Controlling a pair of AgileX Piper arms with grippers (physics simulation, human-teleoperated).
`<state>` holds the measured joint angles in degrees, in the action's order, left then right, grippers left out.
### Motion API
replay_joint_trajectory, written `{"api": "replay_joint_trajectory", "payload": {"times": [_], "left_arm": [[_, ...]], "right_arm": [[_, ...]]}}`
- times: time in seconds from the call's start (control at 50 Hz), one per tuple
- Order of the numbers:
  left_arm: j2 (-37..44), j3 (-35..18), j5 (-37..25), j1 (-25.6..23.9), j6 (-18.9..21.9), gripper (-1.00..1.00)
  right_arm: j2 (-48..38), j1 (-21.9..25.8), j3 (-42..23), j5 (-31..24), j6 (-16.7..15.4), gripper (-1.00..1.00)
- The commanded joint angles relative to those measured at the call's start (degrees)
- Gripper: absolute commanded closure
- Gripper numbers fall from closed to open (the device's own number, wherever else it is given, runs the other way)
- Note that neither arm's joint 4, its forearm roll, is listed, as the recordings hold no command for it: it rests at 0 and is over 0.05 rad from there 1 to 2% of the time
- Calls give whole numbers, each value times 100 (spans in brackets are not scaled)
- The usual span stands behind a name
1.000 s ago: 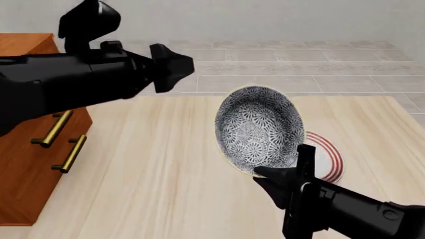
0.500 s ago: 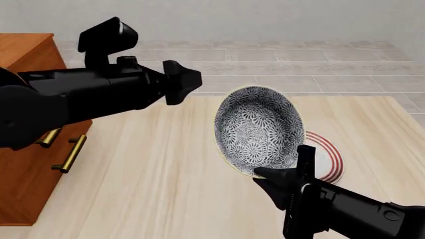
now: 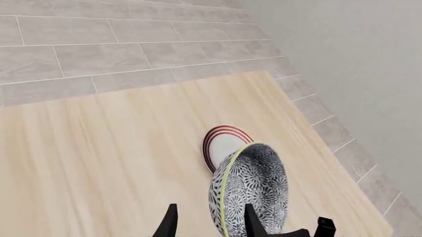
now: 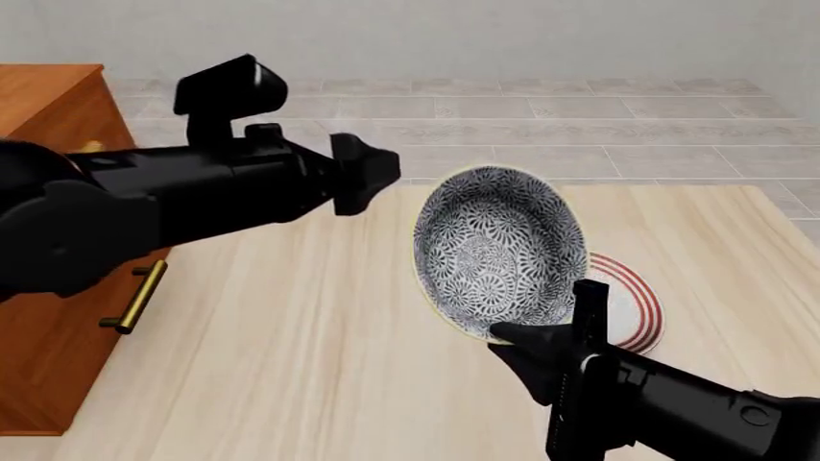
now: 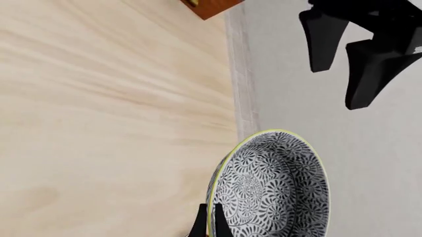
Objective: Put the bowl on top of the cabinet.
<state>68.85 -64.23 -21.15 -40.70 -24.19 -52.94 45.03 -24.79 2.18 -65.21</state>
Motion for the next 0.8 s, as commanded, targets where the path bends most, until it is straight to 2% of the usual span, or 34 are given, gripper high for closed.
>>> {"api": "replay_joint_trajectory", "payload": {"times": [0.02,0.8], "left_arm": [[32,42,46,-15,17,-100],[344,243,415,-124,18,-100]], "right_arm": [[32,-1,-31,15,10,100],[32,-1,-31,15,10,100]]}}
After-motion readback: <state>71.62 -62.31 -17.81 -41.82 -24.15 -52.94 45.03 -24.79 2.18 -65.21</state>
